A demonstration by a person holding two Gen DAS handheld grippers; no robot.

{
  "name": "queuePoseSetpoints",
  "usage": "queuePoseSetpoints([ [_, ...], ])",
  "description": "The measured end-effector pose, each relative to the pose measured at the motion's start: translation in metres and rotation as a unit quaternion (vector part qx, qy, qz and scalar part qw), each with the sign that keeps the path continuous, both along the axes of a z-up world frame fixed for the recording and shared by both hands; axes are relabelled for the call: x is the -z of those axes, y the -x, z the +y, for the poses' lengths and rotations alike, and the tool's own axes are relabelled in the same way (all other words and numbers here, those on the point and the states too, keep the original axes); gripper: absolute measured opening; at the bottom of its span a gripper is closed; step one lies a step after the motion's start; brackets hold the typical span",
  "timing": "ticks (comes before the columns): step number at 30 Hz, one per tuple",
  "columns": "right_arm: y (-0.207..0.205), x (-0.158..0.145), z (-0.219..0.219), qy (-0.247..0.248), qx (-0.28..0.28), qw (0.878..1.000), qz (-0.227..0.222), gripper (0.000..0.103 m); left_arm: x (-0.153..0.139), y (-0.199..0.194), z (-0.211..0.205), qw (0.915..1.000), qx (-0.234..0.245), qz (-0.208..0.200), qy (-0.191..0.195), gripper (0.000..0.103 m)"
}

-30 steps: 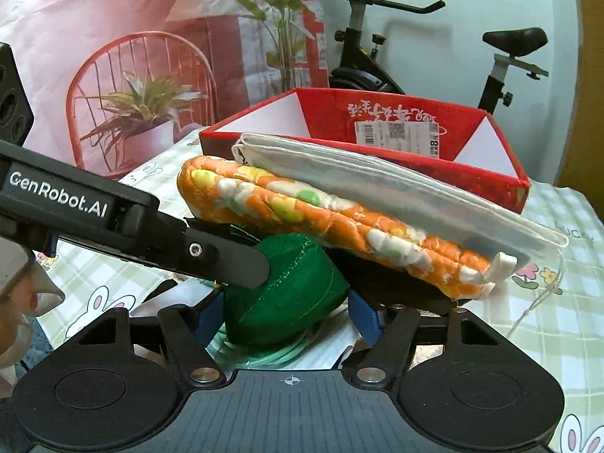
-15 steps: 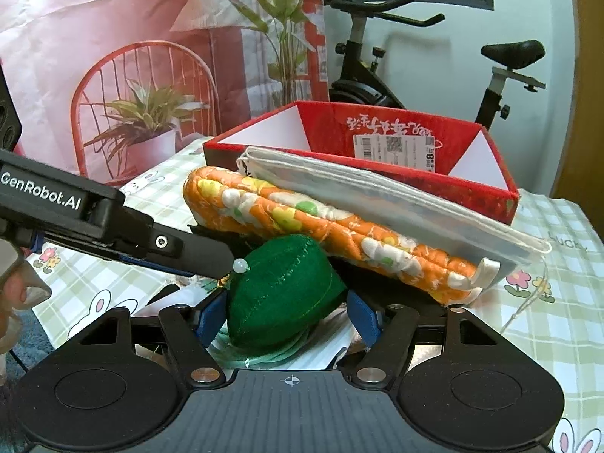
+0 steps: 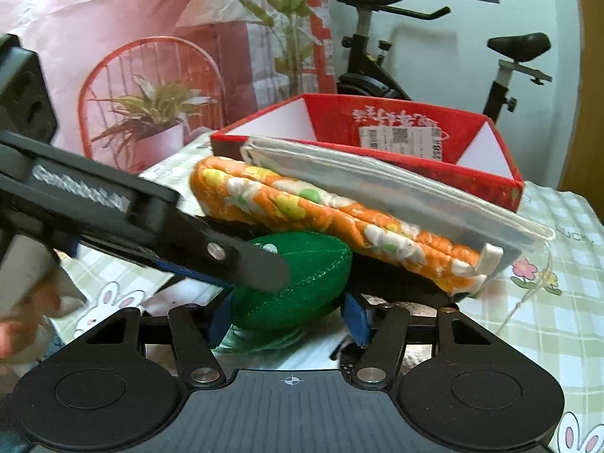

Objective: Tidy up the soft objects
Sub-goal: 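Close the left tool on the green felt piece and lift it, then carry the green felt piece over the red box and open the left tool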

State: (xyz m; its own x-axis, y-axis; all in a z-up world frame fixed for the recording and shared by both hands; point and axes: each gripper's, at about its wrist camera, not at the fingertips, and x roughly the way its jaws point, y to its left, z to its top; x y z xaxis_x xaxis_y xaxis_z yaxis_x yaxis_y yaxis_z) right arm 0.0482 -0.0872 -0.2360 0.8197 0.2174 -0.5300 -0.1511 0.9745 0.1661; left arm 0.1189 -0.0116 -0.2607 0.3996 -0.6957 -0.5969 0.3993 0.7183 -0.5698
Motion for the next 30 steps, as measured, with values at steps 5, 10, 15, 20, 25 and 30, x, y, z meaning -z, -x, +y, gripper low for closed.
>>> queuePoseSetpoints([
  [5,0.007,-0.017,-0.001,0.01,0.005,0.999,-0.034,0.056,-0.017,0.003,0.002,0.9995,-0.003,-0.03,0.01,0.055],
  [10,0.014,-0.039,0.001,0.018,0.003,0.998,-0.065,0.056,-0.045,0.016,0.003,0.9974,-0.001,-0.072,0.001,0.055],
  [15,0.017,-0.07,-0.003,0.017,0.005,0.995,-0.102,0.056,-0.08,0.024,0.005,0.9935,-0.008,-0.113,0.009,0.054],
  [20,0.014,-0.103,-0.004,0.023,0.004,0.991,-0.131,0.056,-0.115,0.025,0.003,0.9887,-0.01,-0.15,0.005,0.055],
  [25,0.001,-0.136,-0.014,0.019,0.0,0.988,-0.154,0.057,-0.142,0.012,0.003,0.9853,-0.015,-0.169,0.016,0.055],
  [30,-0.026,-0.162,-0.027,0.017,-0.004,0.986,-0.166,0.057,-0.159,-0.012,-0.003,0.9822,-0.018,-0.186,0.017,0.055],
])
